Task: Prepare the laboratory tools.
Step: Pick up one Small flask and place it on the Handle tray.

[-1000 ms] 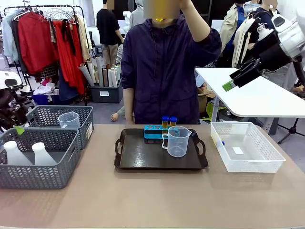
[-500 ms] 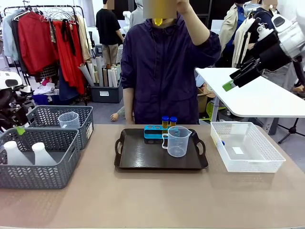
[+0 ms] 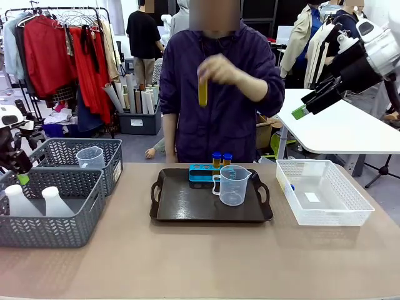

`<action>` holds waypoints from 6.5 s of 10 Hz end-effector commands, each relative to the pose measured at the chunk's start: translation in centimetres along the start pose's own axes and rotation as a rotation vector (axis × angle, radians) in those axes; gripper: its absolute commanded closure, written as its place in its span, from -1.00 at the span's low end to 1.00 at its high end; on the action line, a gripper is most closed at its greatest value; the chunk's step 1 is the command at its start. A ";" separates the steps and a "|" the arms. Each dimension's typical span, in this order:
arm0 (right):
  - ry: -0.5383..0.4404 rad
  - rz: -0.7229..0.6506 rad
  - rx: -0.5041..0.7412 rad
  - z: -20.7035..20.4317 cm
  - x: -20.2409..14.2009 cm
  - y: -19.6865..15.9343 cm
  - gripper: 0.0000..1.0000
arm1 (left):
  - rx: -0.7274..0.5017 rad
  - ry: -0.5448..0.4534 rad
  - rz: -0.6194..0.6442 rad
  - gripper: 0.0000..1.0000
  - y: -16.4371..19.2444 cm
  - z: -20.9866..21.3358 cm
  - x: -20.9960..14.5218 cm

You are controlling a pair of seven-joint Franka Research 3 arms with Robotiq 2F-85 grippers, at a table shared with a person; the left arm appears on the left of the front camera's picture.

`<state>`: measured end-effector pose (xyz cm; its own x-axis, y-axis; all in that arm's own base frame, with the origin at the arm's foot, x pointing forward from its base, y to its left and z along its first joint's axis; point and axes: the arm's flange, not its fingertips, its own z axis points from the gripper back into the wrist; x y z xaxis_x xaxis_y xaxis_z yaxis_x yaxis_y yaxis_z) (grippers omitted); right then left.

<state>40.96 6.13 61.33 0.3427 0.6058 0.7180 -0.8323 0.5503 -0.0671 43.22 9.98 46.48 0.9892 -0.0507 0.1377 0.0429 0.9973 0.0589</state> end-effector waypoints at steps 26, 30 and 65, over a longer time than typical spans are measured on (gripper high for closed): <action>-0.026 0.005 0.013 -0.1 0.1 -0.2 -1.00 | 0.043 0.079 -0.114 1.00 -2.2 10.1 4.5; -0.026 0.005 0.013 -0.1 0.1 -0.2 -1.00 | -0.037 0.032 -0.258 1.00 -6.0 19.2 7.5; -0.026 0.005 0.013 -0.1 0.1 -0.2 -1.00 | -0.117 -0.322 -0.830 1.00 -30.9 27.2 16.2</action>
<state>40.96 6.15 61.35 0.3424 0.6061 0.7179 -0.8323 0.5501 -0.0675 54.78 -23.23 73.81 0.5666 -0.7339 0.3748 0.7441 0.6510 0.1498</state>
